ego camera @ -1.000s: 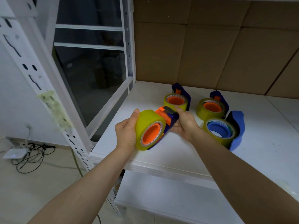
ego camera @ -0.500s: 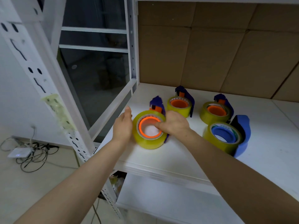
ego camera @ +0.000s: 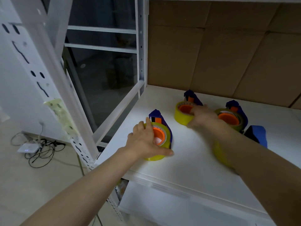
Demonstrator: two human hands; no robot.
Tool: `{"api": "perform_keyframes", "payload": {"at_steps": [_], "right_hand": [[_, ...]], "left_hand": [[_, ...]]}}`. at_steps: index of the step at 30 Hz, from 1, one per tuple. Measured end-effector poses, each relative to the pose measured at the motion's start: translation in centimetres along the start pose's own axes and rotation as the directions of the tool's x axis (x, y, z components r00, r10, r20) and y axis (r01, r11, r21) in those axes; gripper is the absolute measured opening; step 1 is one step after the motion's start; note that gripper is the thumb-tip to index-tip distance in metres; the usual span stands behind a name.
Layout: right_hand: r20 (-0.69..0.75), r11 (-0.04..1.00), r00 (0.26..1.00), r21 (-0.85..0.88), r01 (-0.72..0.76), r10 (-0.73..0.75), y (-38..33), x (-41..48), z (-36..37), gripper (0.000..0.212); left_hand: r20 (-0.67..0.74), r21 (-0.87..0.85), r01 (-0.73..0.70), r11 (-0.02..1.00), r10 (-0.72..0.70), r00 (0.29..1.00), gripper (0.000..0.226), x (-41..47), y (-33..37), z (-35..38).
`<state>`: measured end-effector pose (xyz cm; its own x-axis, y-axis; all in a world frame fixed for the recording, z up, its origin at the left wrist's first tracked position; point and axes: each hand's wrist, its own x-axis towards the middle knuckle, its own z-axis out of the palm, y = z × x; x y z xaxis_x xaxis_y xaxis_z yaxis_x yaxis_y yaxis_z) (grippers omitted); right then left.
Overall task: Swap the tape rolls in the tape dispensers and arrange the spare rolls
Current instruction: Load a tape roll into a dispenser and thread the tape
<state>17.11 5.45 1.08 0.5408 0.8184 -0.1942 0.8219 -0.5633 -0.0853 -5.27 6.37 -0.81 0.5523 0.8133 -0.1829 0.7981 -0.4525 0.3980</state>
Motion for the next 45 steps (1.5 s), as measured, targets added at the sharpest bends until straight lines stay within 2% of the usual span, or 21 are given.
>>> {"api": "perform_keyframes", "payload": {"at_steps": [2,6,9,11,14,16,17,19,20,23,25,27,28,30,32,34,36,37,40,43,45], "right_hand": [[-0.085,0.998,0.996,0.066,0.009,-0.004,-1.3,0.6,0.8,0.067],[-0.105,0.966,0.993,0.249,0.068,-0.043,-5.3,1.4,1.5,0.065],[-0.09,0.822,0.995,0.562,0.092,-0.049,-7.5,2.0,2.0,0.063],[-0.164,0.816,0.981,0.549,0.18,-0.106,-8.1,2.1,2.3,0.063],[-0.084,0.89,0.974,0.396,0.228,-0.213,-7.6,1.3,1.3,0.07],[-0.11,0.893,0.966,0.37,0.257,-0.233,-5.6,0.2,0.1,0.077],[-0.151,0.89,0.965,0.376,0.258,-0.216,-4.1,-0.2,-0.5,0.074],[-0.221,0.894,0.965,0.391,0.218,-0.139,-0.6,-1.6,-1.6,0.059],[-0.236,0.9,0.966,0.392,0.19,-0.101,1.5,-2.1,-2.1,0.051],[-0.312,0.947,0.945,0.322,0.013,0.093,7.8,-4.1,-3.3,0.048],[-0.271,0.949,0.927,0.25,-0.192,0.259,11.0,-6.1,-3.3,0.069],[-0.142,0.909,0.918,0.261,-0.326,0.37,13.1,-8.2,-2.7,0.082],[-0.078,0.89,0.922,0.305,-0.339,0.378,13.5,-9.1,-2.2,0.078],[-0.045,0.892,0.942,0.339,-0.298,0.332,13.5,-10.2,-1.0,0.062],[-0.076,0.926,0.957,0.286,-0.248,0.28,12.9,-10.6,-0.4,0.051],[-0.003,0.908,0.972,0.358,-0.218,0.235,12.4,-10.9,-0.8,0.046],[0.101,0.844,0.976,0.491,-0.215,0.19,12.5,-10.8,-1.7,0.048],[0.115,0.808,0.975,0.546,-0.222,0.19,12.7,-10.5,-2.2,0.049],[0.034,0.729,0.967,0.651,-0.212,0.251,13.6,-8.5,-3.2,0.058],[-0.042,0.746,0.947,0.627,-0.224,0.319,13.6,-5.6,-2.1,0.067],[-0.023,0.74,0.944,0.628,-0.242,0.328,13.0,-4.0,-1.1,0.06]], "left_hand": [[-0.015,-0.034,-0.011,0.999,0.01,1.0,0.133,0.3,-0.3,-0.1],[-0.023,-0.038,0.004,0.999,-0.005,1.0,0.133,1.3,-1.8,-1.3],[-0.012,0.004,0.04,0.999,-0.04,0.999,0.13,2.0,-3.0,-2.3],[0.002,0.093,0.053,0.994,-0.054,0.999,0.13,2.2,-3.3,-2.7],[0.041,0.169,0.04,0.985,-0.048,0.998,0.141,1.9,-2.8,-3.0],[-0.045,0.146,-0.027,0.989,0.034,0.998,0.14,1.8,-1.1,-2.7],[-0.126,0.137,-0.092,0.986,0.109,0.986,0.132,1.8,0.1,-2.4],[-0.252,0.113,-0.26,0.959,0.281,0.926,0.108,1.7,3.1,-1.4],[-0.263,0.102,-0.352,0.931,0.366,0.893,0.098,1.6,4.7,-0.7],[-0.155,0.06,-0.579,0.813,0.58,0.799,0.093,0.9,9.4,1.7],[-0.08,0.028,-0.653,0.757,0.653,0.753,0.088,0.5,12.2,3.4],[-0.025,0.044,-0.648,0.761,0.649,0.76,0.082,0.4,14.5,5.2],[-0.008,0.09,-0.634,0.768,0.637,0.77,0.086,0.4,15.3,6.0],[0.009,0.245,-0.611,0.752,0.629,0.777,0.098,0.5,16.5,7.1],[0.038,0.372,-0.608,0.701,0.643,0.765,0.1,0.0,17.2,7.4],[0.064,0.393,-0.617,0.682,0.649,0.758,0.075,-0.6,17.2,6.9],[0.087,0.375,-0.618,0.691,0.638,0.765,0.041,-0.9,16.5,6.1],[0.092,0.377,-0.609,0.697,0.626,0.774,0.031,-0.9,16.0,5.5],[0.128,0.405,-0.57,0.715,0.573,0.81,0.028,-0.7,13.8,3.9],[0.158,0.443,-0.548,0.71,0.54,0.827,0.029,-1.0,12.3,2.8],[0.165,0.441,-0.531,0.724,0.516,0.84,0.031,-1.6,11.5,2.1]]}}
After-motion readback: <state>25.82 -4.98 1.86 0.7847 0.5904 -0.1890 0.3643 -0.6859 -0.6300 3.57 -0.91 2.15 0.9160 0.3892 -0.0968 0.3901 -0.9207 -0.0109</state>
